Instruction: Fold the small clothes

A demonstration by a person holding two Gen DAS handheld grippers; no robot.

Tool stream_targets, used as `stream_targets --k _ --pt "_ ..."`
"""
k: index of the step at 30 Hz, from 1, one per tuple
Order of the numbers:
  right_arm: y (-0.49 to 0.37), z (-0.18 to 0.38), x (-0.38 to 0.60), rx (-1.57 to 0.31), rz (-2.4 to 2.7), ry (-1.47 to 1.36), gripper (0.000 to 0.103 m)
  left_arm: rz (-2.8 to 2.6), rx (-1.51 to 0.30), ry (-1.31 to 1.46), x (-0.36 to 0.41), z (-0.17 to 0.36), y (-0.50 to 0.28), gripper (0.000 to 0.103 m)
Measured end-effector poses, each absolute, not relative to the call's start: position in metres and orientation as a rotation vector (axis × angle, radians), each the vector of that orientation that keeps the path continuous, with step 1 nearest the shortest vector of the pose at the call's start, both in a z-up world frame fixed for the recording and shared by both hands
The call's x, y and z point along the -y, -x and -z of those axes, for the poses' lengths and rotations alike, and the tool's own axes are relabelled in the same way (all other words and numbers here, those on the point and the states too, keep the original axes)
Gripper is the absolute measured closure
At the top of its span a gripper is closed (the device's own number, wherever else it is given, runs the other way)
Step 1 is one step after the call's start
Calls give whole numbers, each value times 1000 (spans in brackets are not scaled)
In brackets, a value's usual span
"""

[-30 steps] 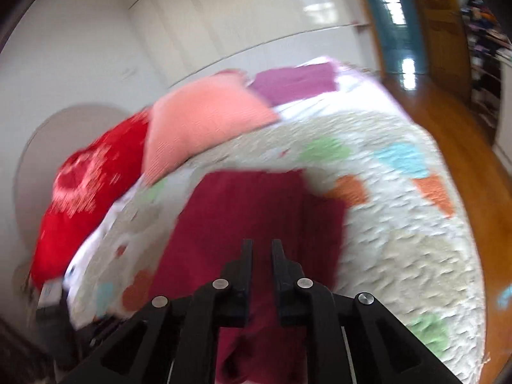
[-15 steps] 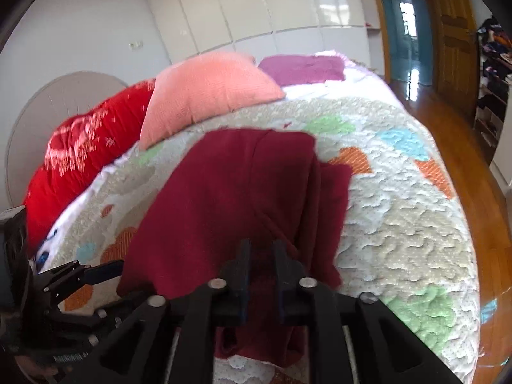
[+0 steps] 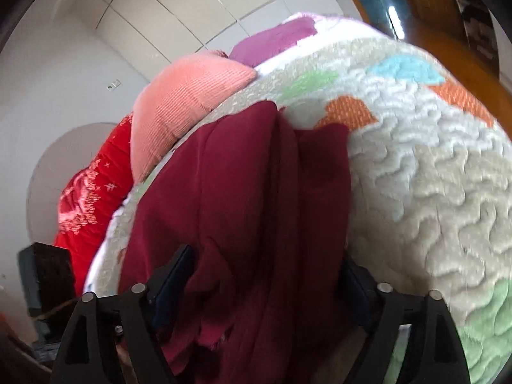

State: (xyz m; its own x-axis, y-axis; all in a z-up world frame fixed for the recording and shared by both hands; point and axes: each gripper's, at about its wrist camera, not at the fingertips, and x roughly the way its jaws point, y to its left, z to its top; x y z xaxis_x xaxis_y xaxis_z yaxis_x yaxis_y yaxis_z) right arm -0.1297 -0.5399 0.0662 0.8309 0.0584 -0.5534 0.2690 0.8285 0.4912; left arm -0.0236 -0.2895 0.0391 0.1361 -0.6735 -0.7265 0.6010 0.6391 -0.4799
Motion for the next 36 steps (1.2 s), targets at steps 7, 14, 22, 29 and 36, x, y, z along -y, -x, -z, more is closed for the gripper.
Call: stream_targets --k 7,14,22,29,36 --pt "157 -103 500 -584 106 -475 62 964 -1004 22 241 -91 74 39" --pt "246 -94 426 -621 -14 -507 61 944 -1078 -42 168 -90 165 38" --pt "309 -96 404 -590 109 -446 48 799 -952 -152 141 -92 210 35" --pt "256 -105 390 -650 115 -344 70 772 -876 -206 159 -92 219 35" --pt "246 -78 384 -650 251 -117 94 720 -829 -311 161 -79 231 32"
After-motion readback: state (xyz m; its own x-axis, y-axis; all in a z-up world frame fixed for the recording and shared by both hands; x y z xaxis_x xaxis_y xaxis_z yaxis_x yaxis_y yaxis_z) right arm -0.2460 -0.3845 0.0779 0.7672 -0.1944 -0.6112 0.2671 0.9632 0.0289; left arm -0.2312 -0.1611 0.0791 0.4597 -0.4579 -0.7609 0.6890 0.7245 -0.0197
